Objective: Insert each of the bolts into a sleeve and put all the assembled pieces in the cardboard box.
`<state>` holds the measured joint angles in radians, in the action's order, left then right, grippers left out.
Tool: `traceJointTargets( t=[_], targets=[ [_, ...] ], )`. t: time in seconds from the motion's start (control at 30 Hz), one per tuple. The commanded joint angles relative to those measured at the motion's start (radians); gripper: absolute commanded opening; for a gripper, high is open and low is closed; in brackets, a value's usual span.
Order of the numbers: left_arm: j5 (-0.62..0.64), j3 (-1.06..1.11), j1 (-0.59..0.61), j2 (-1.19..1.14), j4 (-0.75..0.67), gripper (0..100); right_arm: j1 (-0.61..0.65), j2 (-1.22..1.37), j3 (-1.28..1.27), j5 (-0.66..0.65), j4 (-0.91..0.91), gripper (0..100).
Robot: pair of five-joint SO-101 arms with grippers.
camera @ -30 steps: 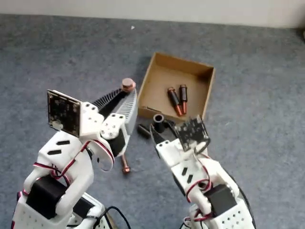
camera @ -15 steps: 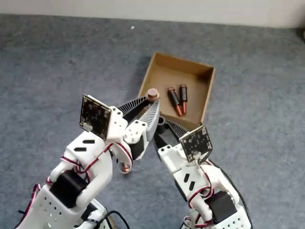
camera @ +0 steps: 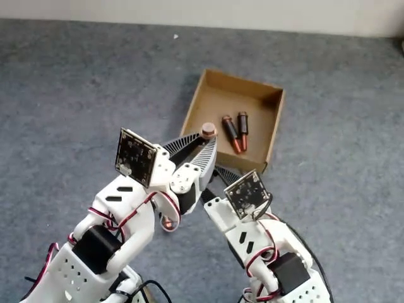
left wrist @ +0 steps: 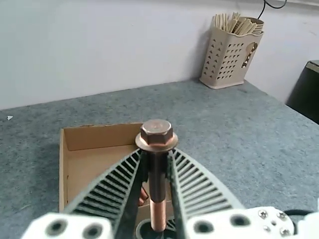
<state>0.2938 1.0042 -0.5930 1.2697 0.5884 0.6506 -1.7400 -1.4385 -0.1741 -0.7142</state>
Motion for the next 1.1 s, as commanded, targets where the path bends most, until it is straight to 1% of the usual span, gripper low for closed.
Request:
traceJointTargets(
  t=[0.0, 0.27, 0.37, 0.5, 0.63, 0.9, 0.97, 1.07],
  targets=[
    [0.005, 0.002, 0.018, 0.008, -0.025, 1, -0.005, -0.016, 0.019, -0.003, 0.033, 0.6],
    [0.005, 0.041, 0.019, 0.010, -0.023, 1, -0.012, -0.016, 0.022, -0.003, 0.033, 0.6],
    [0.005, 0.039, 0.019, 0.010, 0.002, 1, -0.013, -0.016, 0.024, -0.003, 0.033, 0.6],
    [0.005, 0.041, 0.019, 0.010, 0.026, 1, -0.039, -0.016, 0.024, -0.003, 0.033, 0.6],
    [0.003, 0.070, 0.019, 0.010, 0.018, 1, -0.053, -0.016, 0.024, -0.003, 0.033, 0.6],
    [-0.118, 0.119, 0.012, 0.010, 0.020, 1, -0.067, -0.016, 0.022, -0.002, 0.033, 0.6],
    [-0.144, 0.137, 0.010, 0.010, 0.023, 6, -0.085, -0.016, 0.024, -0.002, 0.033, 0.6],
    [-0.176, 0.168, 0.015, 0.010, 0.025, 17, -0.108, -0.016, 0.022, 0.006, 0.033, 0.6]
  ],
)
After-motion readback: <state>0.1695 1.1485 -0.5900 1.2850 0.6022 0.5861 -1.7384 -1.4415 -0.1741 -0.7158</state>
